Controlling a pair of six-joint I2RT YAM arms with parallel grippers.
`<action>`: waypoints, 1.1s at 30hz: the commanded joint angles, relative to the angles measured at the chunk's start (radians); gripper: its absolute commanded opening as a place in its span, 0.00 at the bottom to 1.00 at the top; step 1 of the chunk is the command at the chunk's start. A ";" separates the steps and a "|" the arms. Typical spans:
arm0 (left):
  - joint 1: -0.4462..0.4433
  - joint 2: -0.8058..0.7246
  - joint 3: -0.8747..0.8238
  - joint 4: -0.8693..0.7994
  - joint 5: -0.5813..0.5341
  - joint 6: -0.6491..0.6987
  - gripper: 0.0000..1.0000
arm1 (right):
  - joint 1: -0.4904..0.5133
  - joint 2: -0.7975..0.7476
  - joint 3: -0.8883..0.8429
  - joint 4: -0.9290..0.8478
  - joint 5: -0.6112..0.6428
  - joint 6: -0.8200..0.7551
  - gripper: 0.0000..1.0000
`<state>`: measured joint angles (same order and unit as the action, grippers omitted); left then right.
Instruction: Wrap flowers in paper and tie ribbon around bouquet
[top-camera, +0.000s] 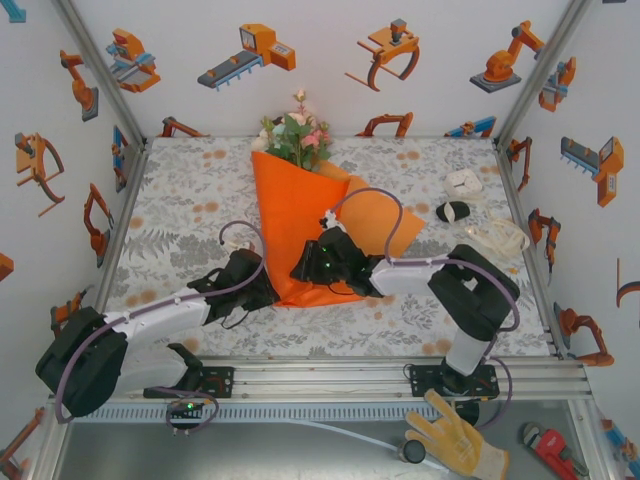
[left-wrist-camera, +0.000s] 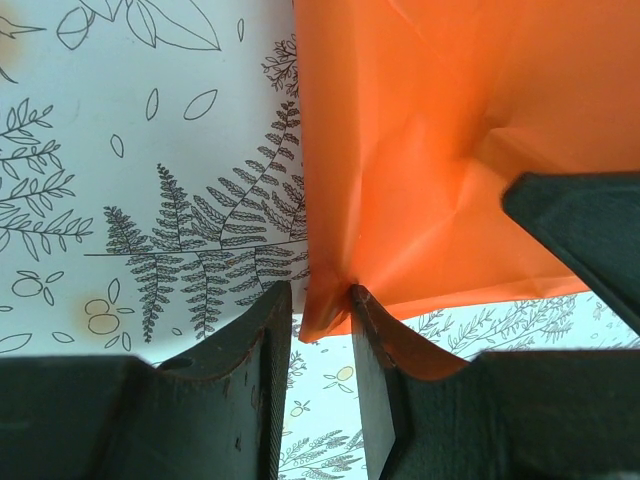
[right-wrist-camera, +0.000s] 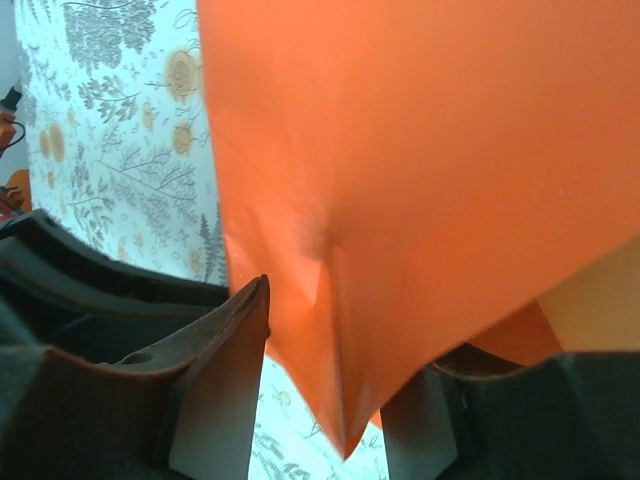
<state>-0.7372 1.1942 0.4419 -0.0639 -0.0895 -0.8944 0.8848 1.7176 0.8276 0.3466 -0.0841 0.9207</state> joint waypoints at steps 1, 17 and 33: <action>-0.004 0.000 -0.032 -0.083 -0.007 -0.013 0.34 | -0.001 -0.157 -0.016 -0.082 0.087 0.008 0.47; -0.006 0.003 -0.141 0.098 0.072 -0.107 0.33 | -0.003 0.127 0.392 -0.121 -0.120 -0.002 0.46; -0.004 -0.008 -0.206 0.094 0.085 -0.163 0.31 | -0.066 0.549 0.709 -0.183 -0.211 -0.018 0.44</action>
<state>-0.7383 1.1576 0.3031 0.1638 -0.0124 -1.0435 0.8238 2.2532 1.5082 0.2173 -0.2958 0.9360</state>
